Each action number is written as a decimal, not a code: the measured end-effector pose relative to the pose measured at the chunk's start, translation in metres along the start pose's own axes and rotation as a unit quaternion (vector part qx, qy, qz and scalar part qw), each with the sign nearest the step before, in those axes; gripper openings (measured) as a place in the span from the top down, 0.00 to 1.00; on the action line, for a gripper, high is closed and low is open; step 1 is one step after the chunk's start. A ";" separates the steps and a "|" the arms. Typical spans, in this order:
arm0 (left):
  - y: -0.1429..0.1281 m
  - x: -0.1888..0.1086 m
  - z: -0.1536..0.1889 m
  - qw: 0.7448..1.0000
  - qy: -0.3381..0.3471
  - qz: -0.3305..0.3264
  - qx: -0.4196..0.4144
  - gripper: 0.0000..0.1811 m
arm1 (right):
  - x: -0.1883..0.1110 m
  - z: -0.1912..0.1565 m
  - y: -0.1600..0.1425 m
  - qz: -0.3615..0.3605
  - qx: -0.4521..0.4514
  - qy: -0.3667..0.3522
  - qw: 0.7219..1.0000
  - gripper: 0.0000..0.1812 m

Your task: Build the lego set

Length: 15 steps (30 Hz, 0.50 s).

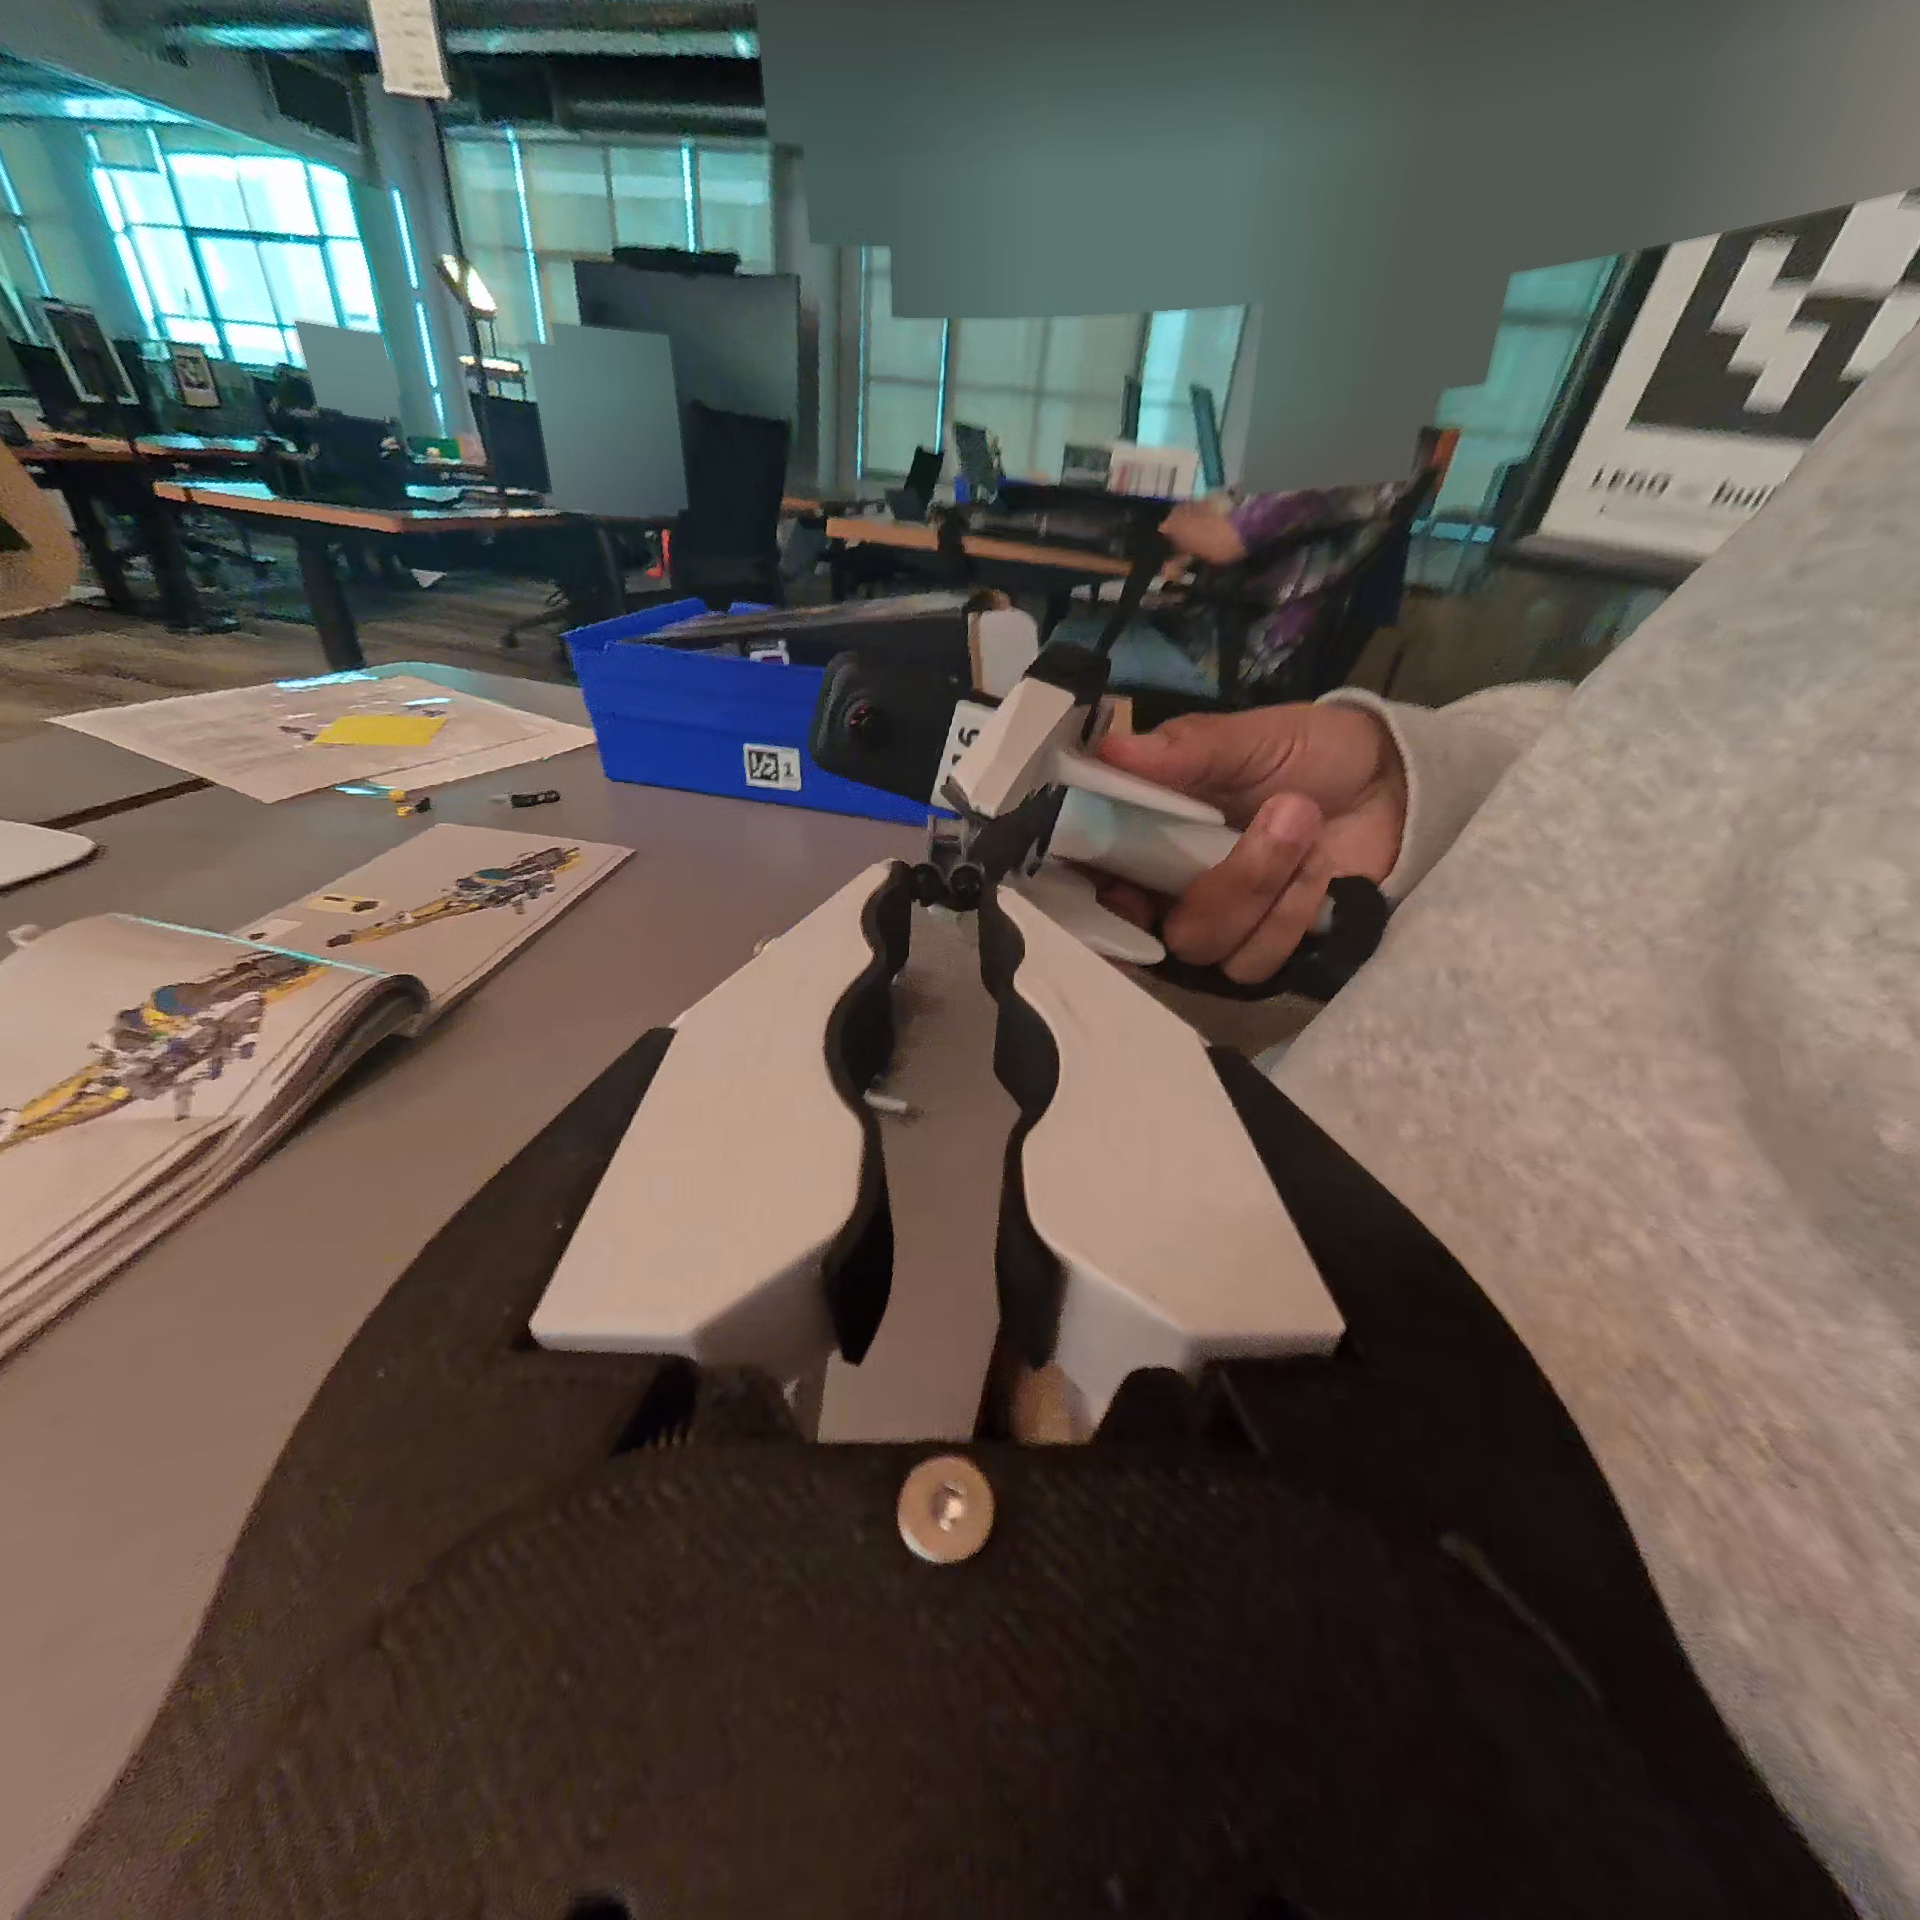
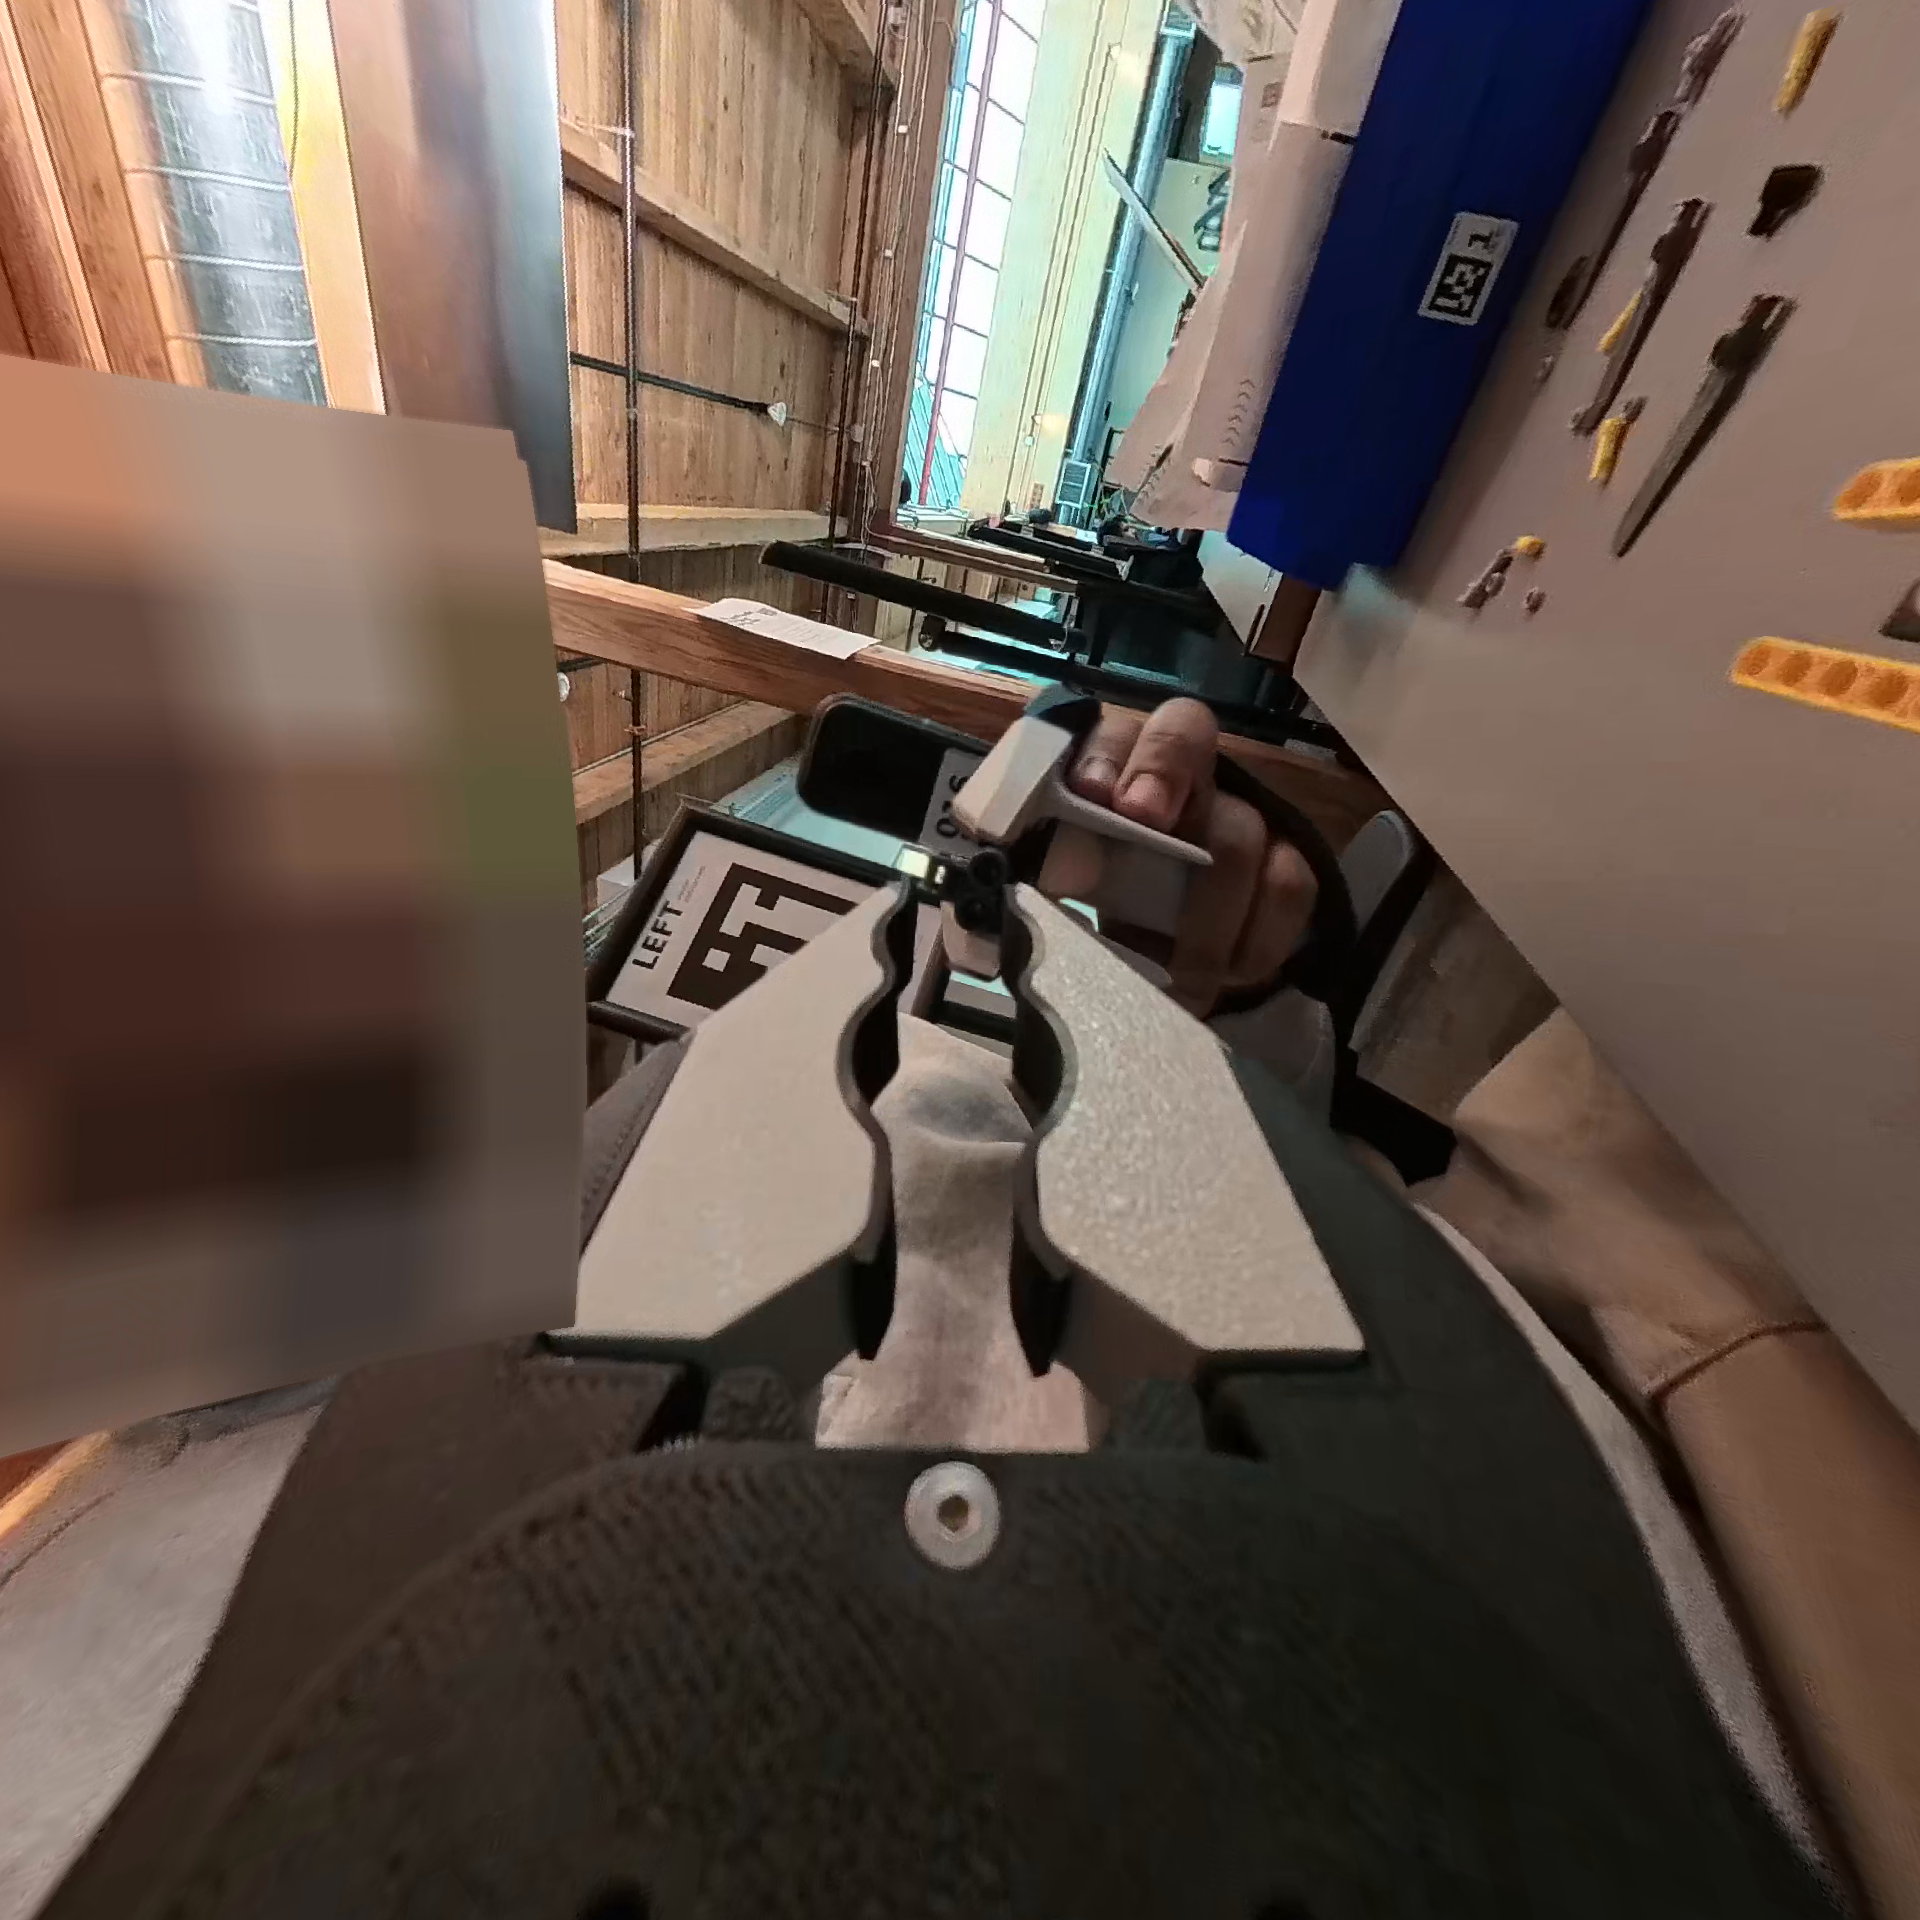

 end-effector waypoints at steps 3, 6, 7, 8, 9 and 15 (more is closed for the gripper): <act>0.003 -0.005 -0.008 0.998 -0.003 0.036 -0.055 0.95 | 0.001 -0.001 0.003 -0.012 -0.031 -0.018 0.999 0.91; 0.004 -0.010 -0.017 0.993 -0.014 0.054 -0.104 0.95 | -0.003 -0.006 0.008 -0.031 -0.114 -0.054 0.991 0.90; 0.004 -0.011 -0.019 0.991 -0.019 0.061 -0.119 0.95 | -0.004 -0.010 0.009 -0.044 -0.172 -0.075 0.981 0.90; 0.003 -0.012 -0.020 0.988 -0.027 0.067 -0.133 0.95 | -0.004 -0.014 0.011 -0.062 -0.243 -0.103 0.962 0.88; 0.003 -0.012 -0.022 0.986 -0.035 0.072 -0.145 0.95 | -0.003 -0.019 0.011 -0.084 -0.321 -0.135 0.934 0.84; 0.000 -0.008 -0.018 0.978 -0.079 0.078 -0.174 0.95 | 0.020 -0.028 0.001 -0.196 -0.547 -0.219 0.784 0.83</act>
Point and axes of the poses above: each gripper's, where its closed fingertips meet, x out along the fingers, y out of its top, z = x × y across the jaws, the point moved 6 cm from there along -x, back along the fingers, and after that the axes turned 9 degrees about y, right-handed, at the moved point
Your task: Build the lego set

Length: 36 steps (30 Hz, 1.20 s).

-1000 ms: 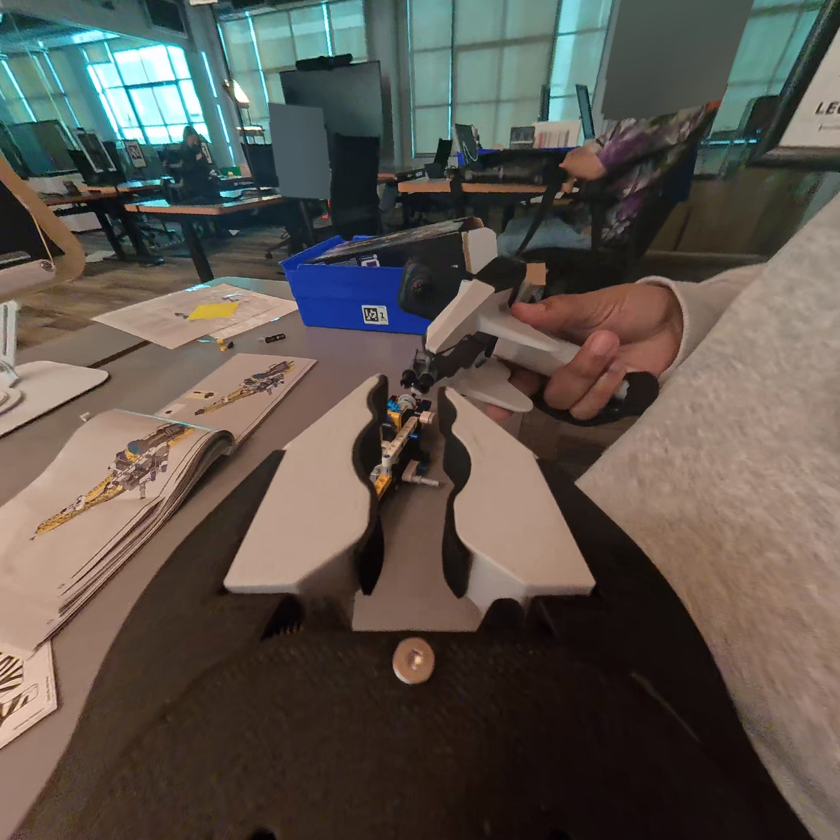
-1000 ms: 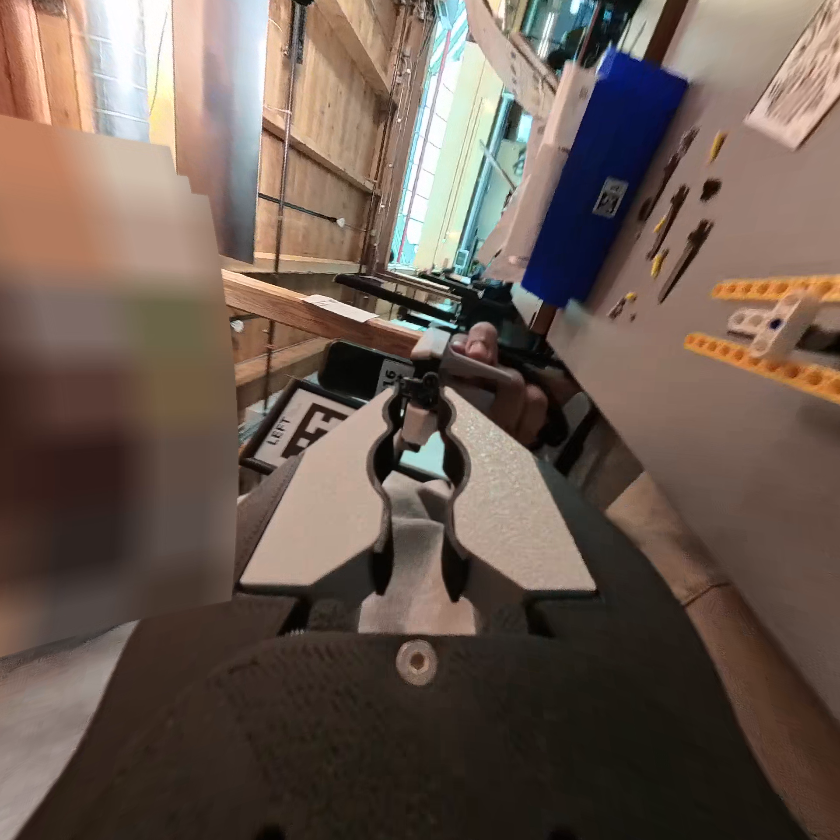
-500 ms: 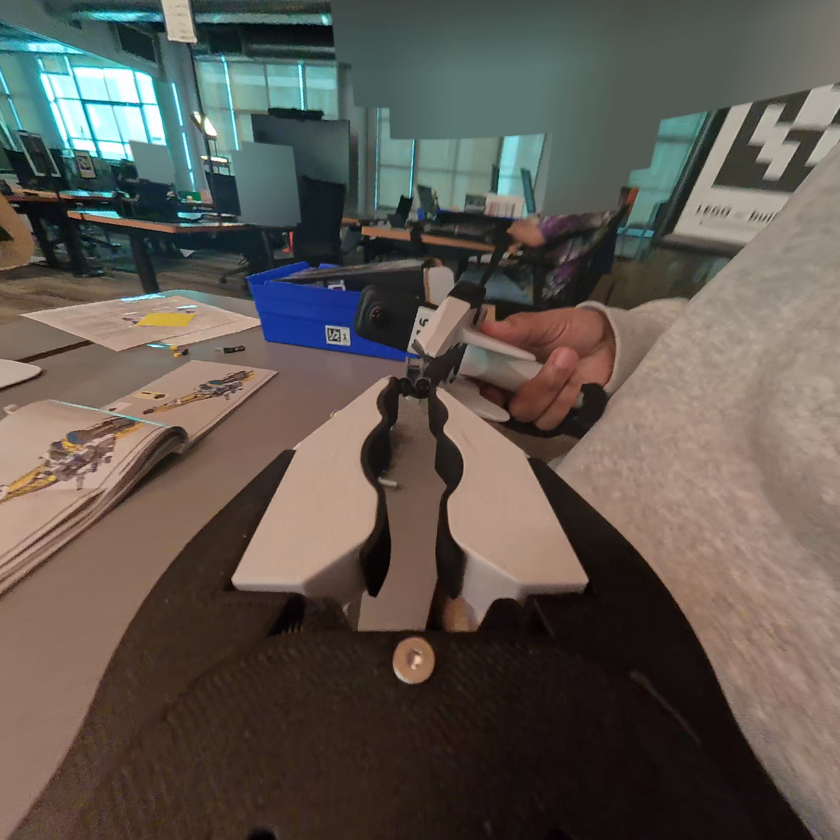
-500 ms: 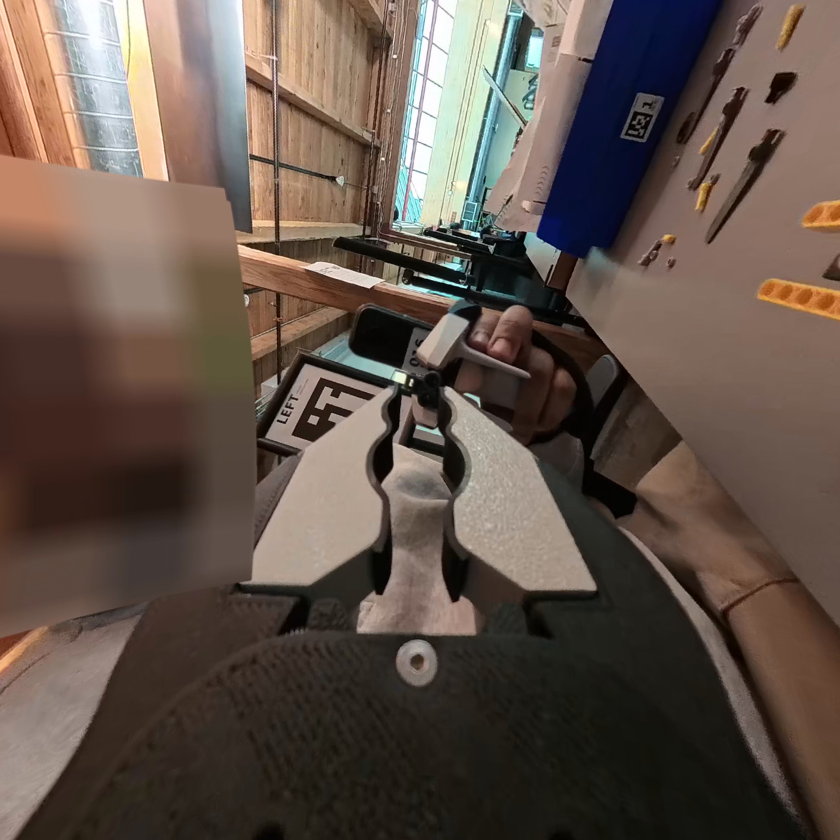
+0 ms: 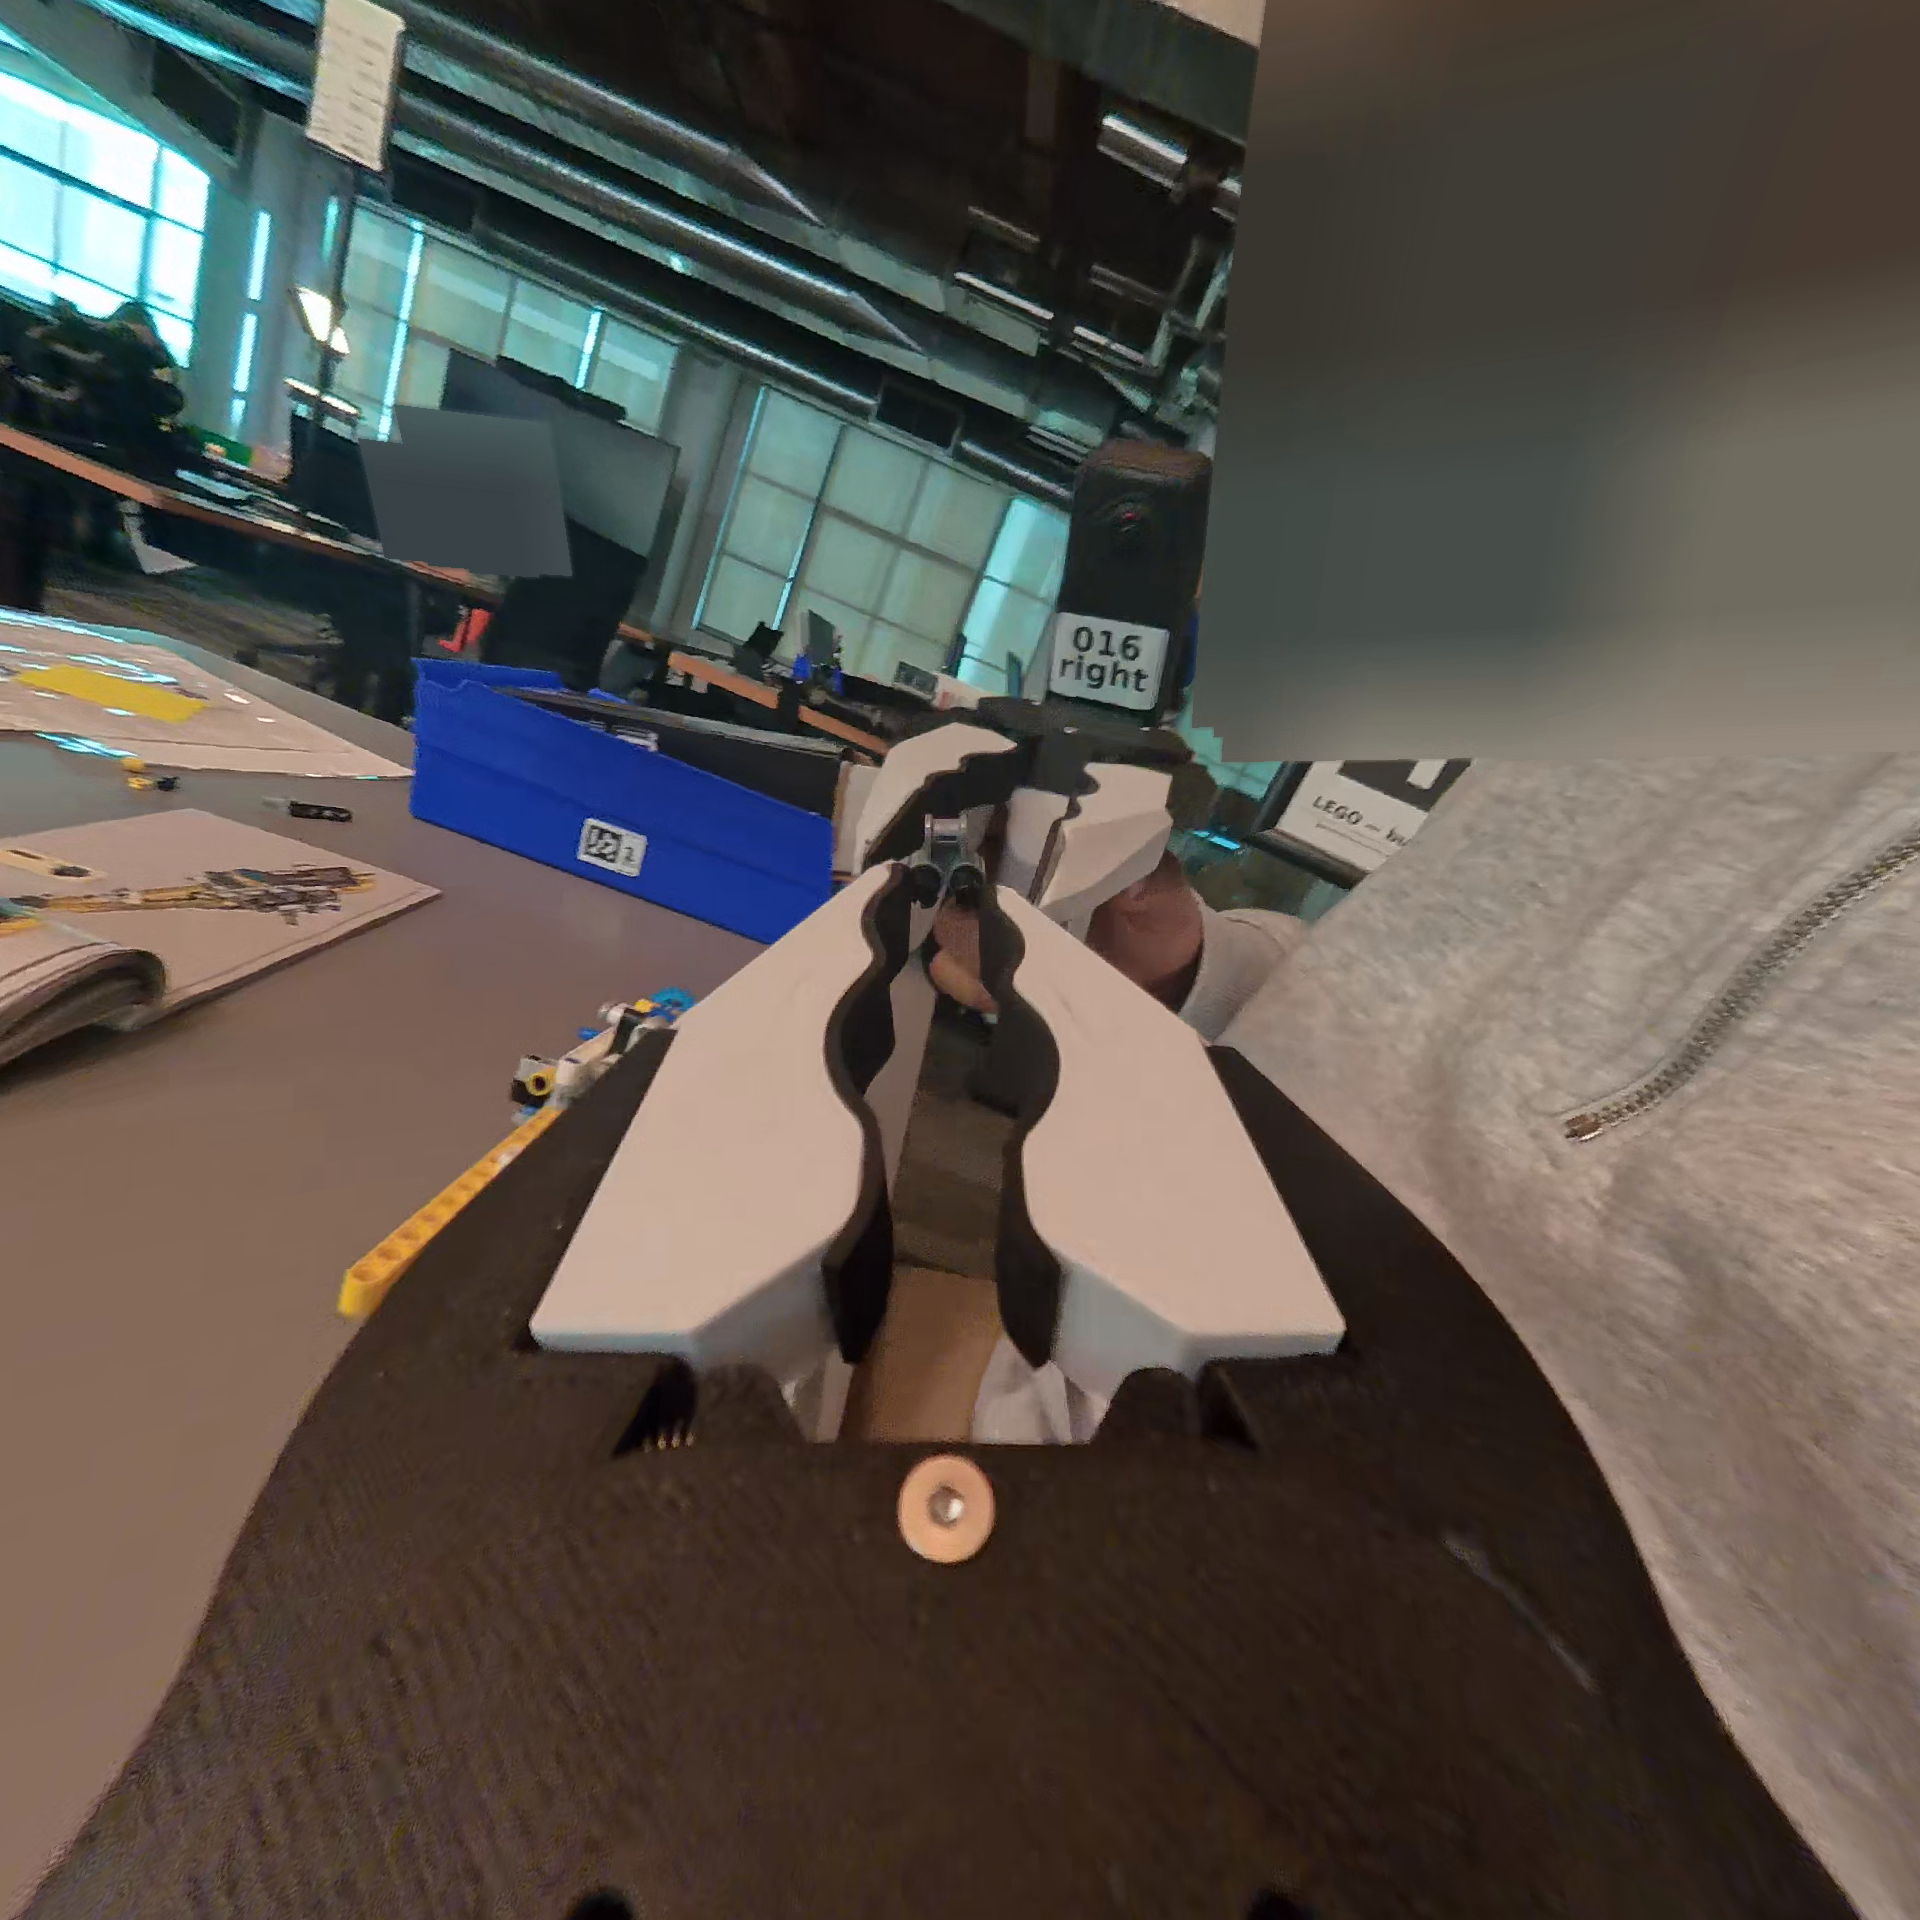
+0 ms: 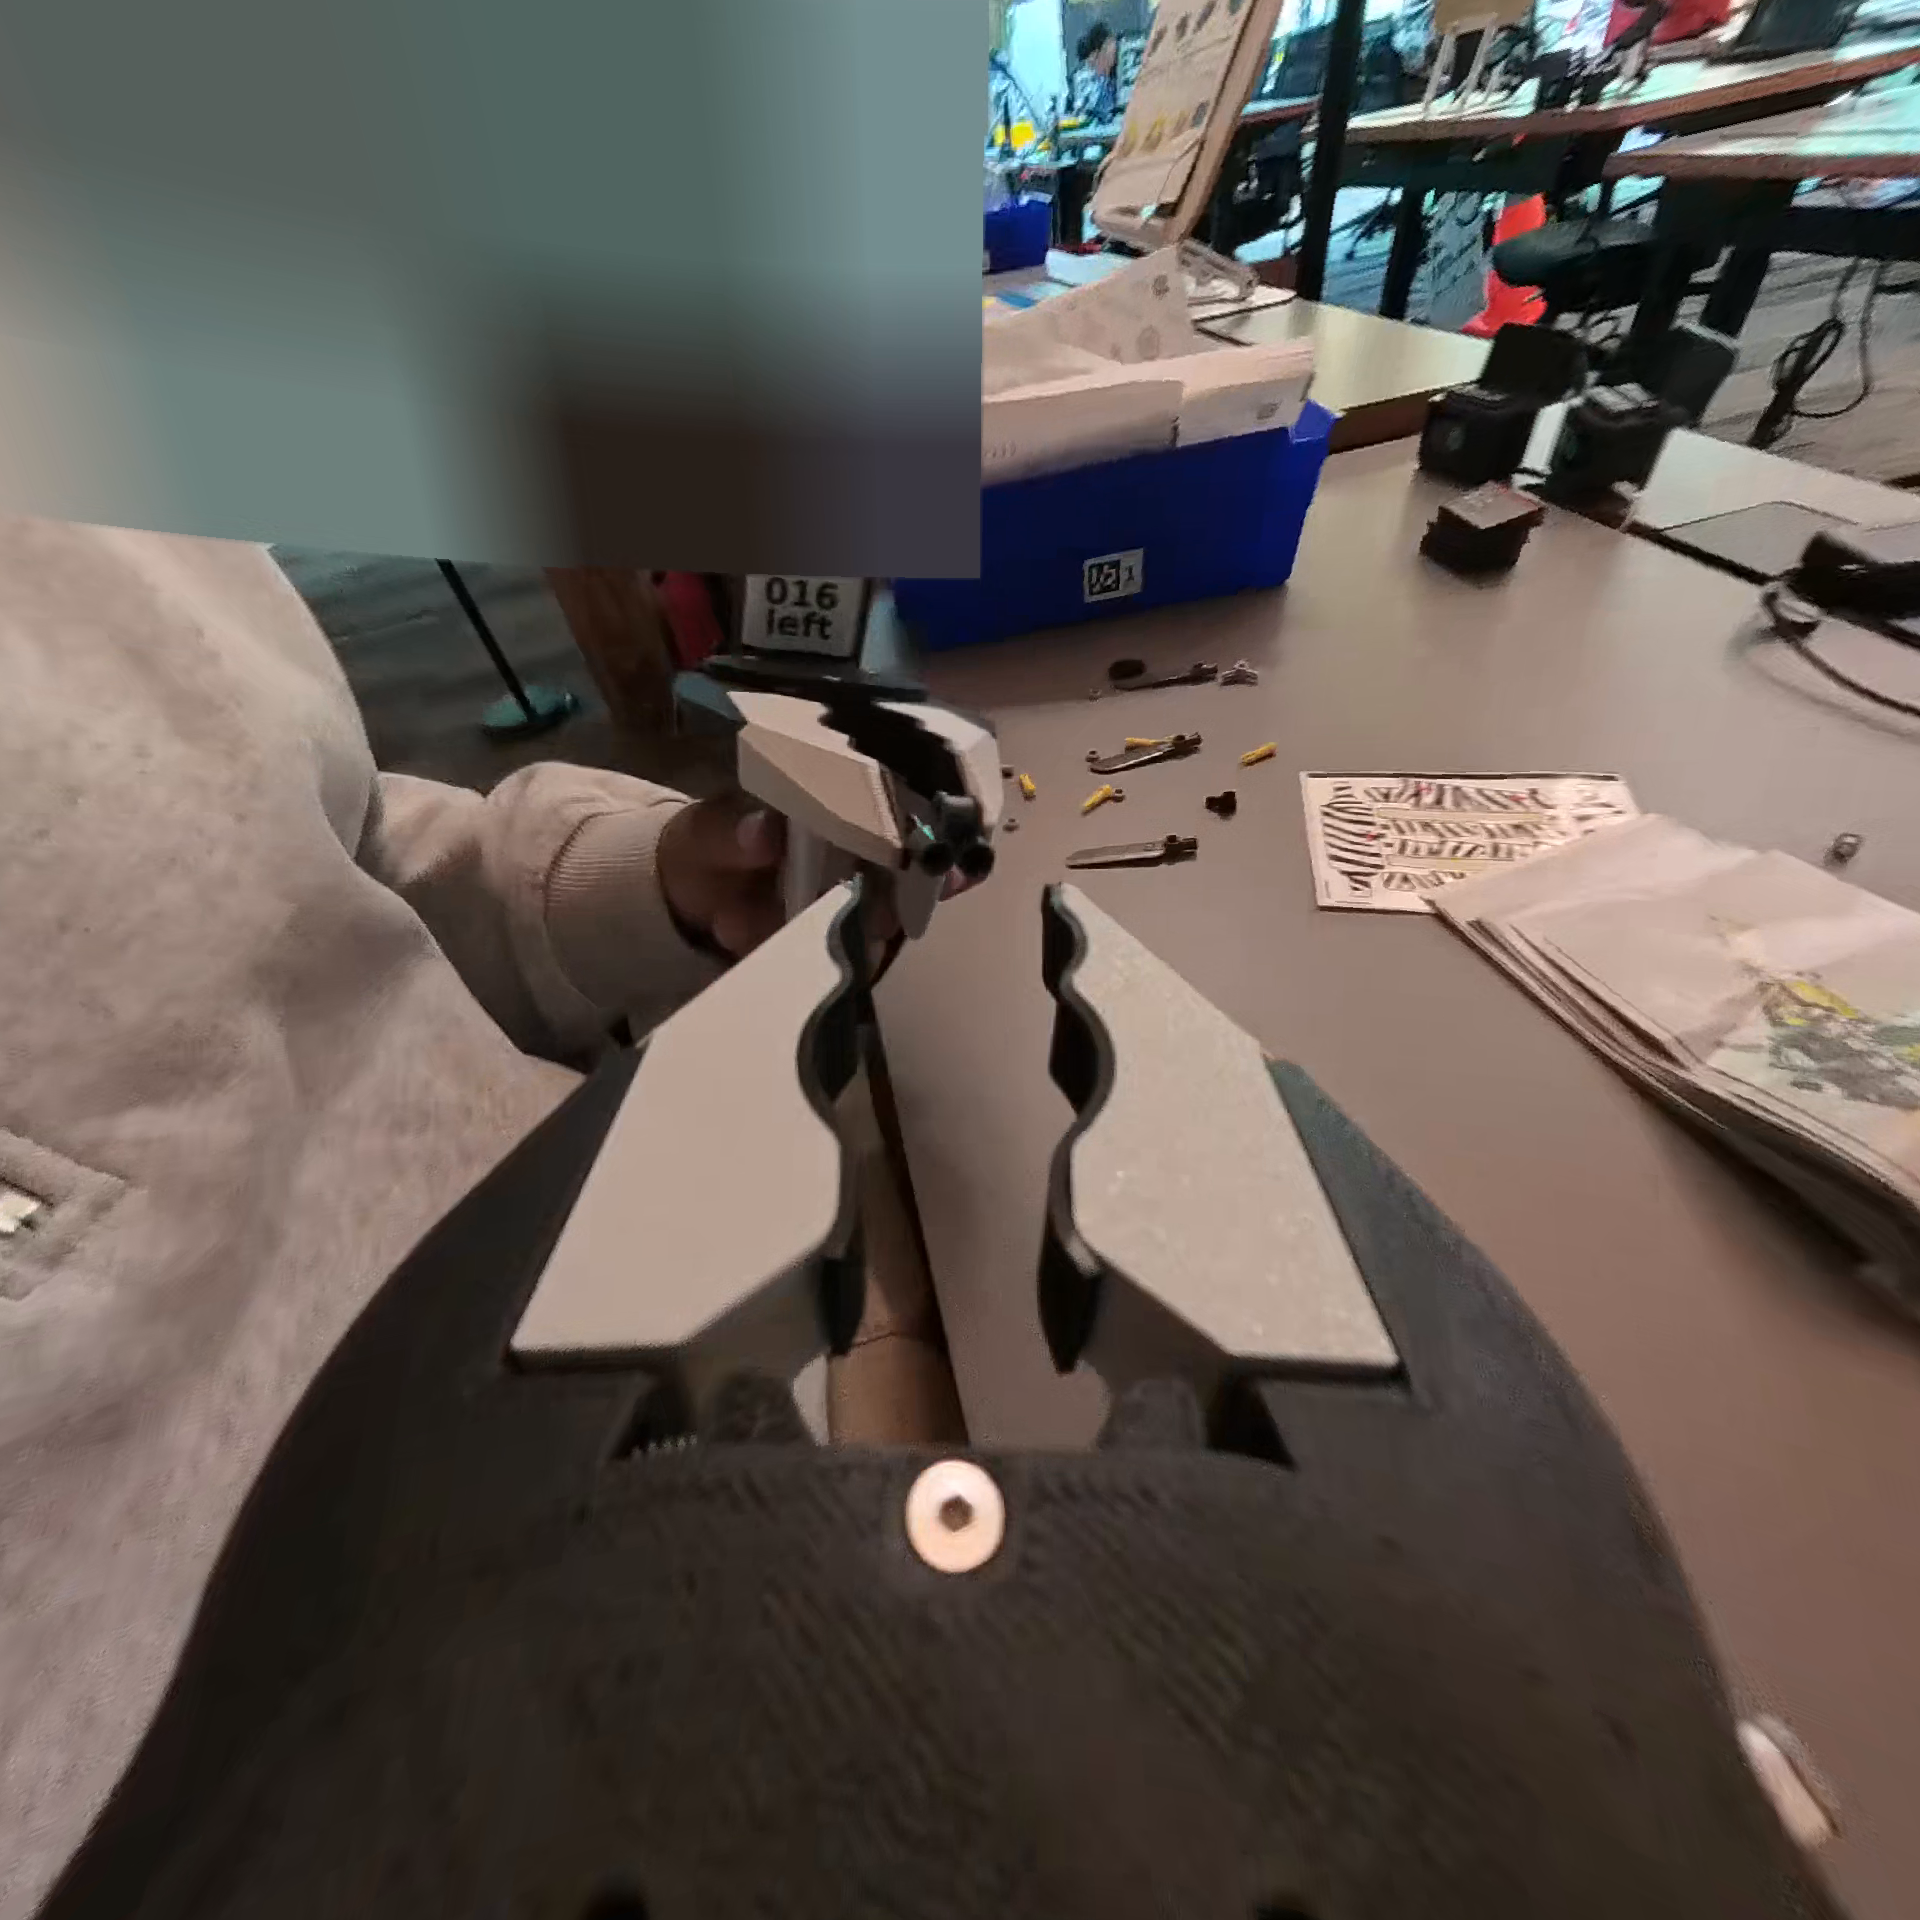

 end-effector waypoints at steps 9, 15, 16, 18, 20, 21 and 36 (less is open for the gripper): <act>-0.001 -0.002 -0.002 0.998 -0.037 0.017 -0.057 0.95 | 0.006 0.000 0.011 0.044 0.067 0.064 0.995 0.89; -0.003 -0.001 -0.003 0.995 -0.055 0.022 -0.086 0.95 | 0.005 0.001 0.006 0.039 0.087 0.072 0.993 0.89; -0.003 -0.001 -0.003 0.995 -0.056 0.020 -0.085 0.95 | 0.006 0.001 0.006 0.040 0.090 0.075 0.992 0.90; -0.004 0.000 -0.002 0.994 -0.059 0.018 -0.087 0.95 | 0.007 0.001 0.005 0.039 0.096 0.079 0.991 0.90; -0.005 0.001 -0.003 0.993 -0.063 0.020 -0.094 0.95 | 0.008 0.000 0.004 0.036 0.099 0.084 0.991 0.90; -0.005 0.001 -0.003 0.993 -0.065 0.023 -0.100 0.95 | 0.009 0.000 0.004 0.036 0.099 0.086 0.991 0.90; -0.013 0.002 -0.026 0.990 0.006 0.009 -0.143 0.78 | 0.000 0.010 -0.007 -0.054 -0.004 -0.032 0.998 0.93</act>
Point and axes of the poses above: each gripper's, where its closed fingertips meet, x out along the fingers, y out of its top, z = x × y across the jaws, the point moved 6 cm from there along -x, back along the fingers, and after that the axes turned 9 degrees about y, right-handed, at the moved point
